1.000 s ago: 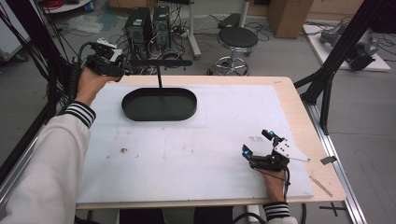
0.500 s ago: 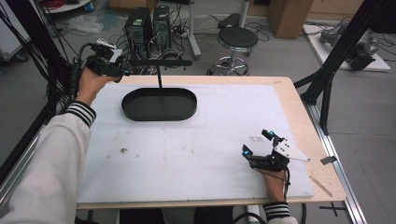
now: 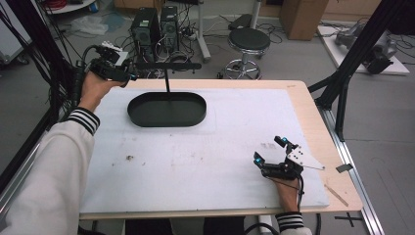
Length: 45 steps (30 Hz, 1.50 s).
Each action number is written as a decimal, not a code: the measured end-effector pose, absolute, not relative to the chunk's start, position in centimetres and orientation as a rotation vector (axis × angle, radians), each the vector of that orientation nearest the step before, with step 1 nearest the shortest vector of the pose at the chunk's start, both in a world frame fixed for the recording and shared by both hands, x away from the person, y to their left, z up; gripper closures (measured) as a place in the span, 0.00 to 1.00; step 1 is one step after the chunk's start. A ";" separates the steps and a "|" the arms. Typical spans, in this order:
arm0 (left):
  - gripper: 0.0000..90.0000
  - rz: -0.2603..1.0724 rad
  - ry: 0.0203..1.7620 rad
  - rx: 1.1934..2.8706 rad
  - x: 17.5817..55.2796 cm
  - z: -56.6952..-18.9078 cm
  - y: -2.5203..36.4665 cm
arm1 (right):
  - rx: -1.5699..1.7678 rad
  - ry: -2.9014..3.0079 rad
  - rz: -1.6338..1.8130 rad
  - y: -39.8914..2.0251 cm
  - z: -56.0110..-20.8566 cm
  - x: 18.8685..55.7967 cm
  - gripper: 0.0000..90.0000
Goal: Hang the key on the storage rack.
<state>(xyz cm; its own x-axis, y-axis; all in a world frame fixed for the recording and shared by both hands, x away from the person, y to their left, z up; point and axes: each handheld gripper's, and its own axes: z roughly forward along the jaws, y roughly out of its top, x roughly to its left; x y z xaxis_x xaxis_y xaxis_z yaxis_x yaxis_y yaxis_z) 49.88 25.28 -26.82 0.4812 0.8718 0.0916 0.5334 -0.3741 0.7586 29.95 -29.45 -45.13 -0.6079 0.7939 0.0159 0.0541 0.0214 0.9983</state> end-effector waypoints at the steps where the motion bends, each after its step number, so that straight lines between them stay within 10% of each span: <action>1: 0.54 0.649 1.157 2.060 49.9 -26.9 25.3 | 0.861 1.725 1.642 -29.5 -45.1 30.0 0.00; 45: 0.54 0.516 1.202 2.078 49.6 -33.8 26.9 | 0.864 1.725 1.642 -29.5 -45.1 30.0 0.00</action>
<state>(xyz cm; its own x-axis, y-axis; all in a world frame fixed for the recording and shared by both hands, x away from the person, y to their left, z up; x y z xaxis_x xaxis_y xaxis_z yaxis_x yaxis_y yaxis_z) 49.60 26.89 -33.83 0.4963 0.8681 0.0054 0.6016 -0.3484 0.7188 29.97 -29.48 -45.14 -0.6088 0.7932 0.0129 0.0522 0.0238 0.9984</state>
